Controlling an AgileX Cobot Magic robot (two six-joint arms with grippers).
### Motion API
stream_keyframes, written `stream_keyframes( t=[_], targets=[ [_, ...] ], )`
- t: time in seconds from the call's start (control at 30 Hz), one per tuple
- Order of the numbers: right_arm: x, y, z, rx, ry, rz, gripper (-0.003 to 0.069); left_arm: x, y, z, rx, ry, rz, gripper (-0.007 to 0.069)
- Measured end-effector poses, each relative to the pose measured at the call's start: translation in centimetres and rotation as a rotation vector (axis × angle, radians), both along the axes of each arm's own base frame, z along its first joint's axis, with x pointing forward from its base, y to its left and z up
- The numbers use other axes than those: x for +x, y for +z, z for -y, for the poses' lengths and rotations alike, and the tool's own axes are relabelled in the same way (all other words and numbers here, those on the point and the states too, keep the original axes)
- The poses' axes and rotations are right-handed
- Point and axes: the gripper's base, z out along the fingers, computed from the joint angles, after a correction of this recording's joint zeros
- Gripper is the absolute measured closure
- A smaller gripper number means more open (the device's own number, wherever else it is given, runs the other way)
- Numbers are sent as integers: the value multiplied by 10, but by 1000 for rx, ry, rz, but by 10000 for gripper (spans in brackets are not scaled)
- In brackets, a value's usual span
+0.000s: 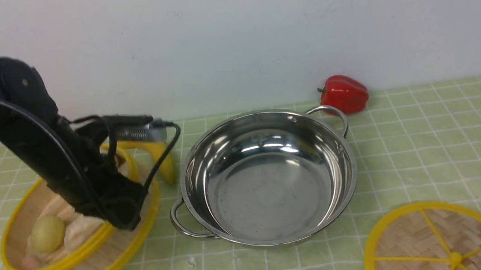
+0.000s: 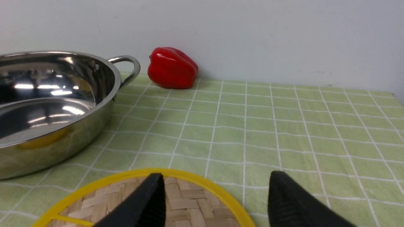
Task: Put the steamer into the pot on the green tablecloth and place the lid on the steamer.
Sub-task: 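Grasp the rim of the steamer basket holding the buns with the left gripper, then place the bamboo steamer basket with dumplings into the steel pot with the left gripper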
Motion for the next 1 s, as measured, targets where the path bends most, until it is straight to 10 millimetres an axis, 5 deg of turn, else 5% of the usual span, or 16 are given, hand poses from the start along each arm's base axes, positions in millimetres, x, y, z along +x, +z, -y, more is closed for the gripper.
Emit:
stream_keyframes(
  t=[0.23, 0.37, 0.47, 0.63, 0.8, 1.0],
  targets=[
    [0, 0, 0, 0, 0, 1, 221, 23, 56, 8, 18, -26, 215, 596],
    [0, 0, 0, 0, 0, 1, 221, 21, 70, 36, 46, -123, 271, 596],
    [0, 0, 0, 0, 0, 1, 221, 10, 74, 79, 85, -290, 309, 596],
    [0, 0, 0, 0, 0, 1, 221, -5, 63, 134, 176, -534, 324, 596],
    [0, 0, 0, 0, 0, 1, 221, -15, 24, 183, 351, -772, 301, 596],
    [0, 0, 0, 0, 0, 1, 221, -17, -7, 208, 384, -858, 268, 596]
  ],
)
